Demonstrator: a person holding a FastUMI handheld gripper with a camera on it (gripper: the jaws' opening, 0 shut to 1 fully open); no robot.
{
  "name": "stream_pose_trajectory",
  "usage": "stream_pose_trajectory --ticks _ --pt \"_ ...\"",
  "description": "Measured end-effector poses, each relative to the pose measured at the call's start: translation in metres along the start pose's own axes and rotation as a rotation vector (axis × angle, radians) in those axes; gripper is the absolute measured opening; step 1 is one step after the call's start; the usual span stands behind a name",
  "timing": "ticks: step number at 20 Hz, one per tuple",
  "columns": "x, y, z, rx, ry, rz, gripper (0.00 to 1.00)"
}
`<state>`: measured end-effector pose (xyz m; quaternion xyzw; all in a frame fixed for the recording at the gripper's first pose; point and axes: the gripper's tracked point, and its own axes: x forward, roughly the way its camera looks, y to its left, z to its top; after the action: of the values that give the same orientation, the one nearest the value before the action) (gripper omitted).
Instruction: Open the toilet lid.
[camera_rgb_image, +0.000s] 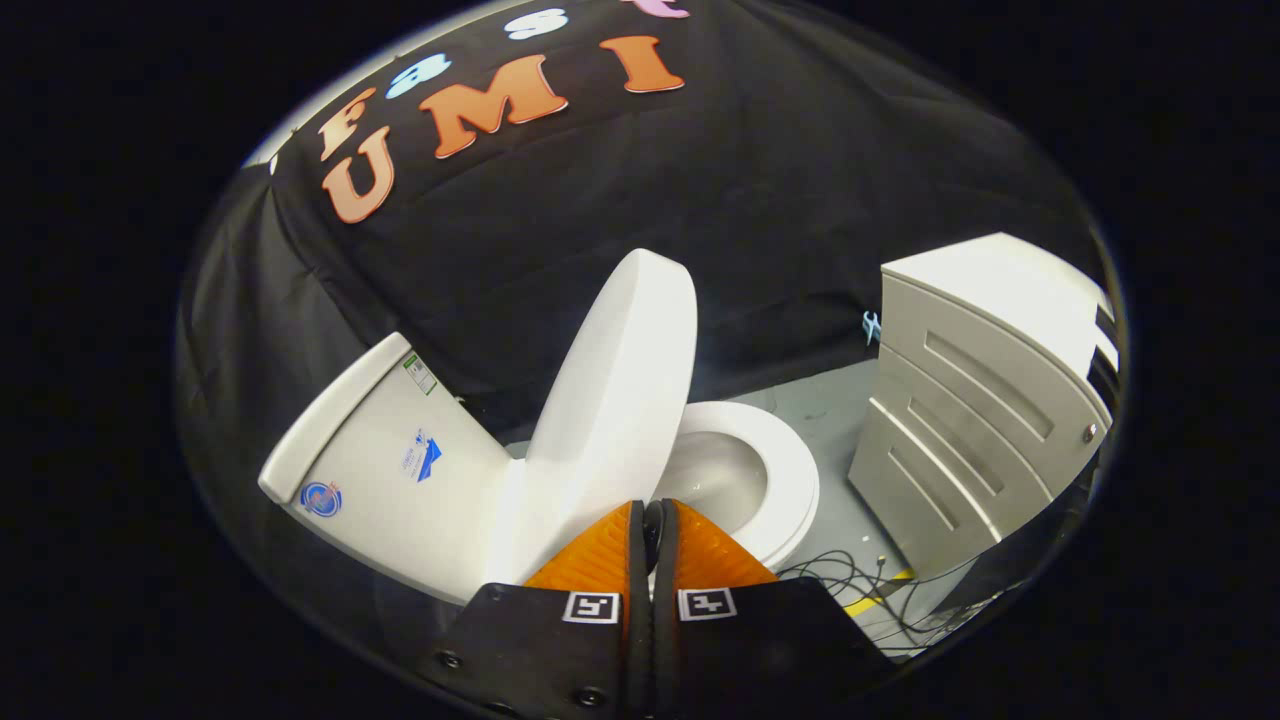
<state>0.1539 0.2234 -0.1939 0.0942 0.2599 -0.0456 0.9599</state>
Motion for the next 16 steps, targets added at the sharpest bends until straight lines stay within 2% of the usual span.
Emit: stream_pose_trajectory --ticks 9,16 --pt "-0.017 0.047 0.02 -0.073 -0.071 -0.023 0.08" --pt "-0.031 0.1 0.031 -0.194 -0.106 -0.027 0.08"
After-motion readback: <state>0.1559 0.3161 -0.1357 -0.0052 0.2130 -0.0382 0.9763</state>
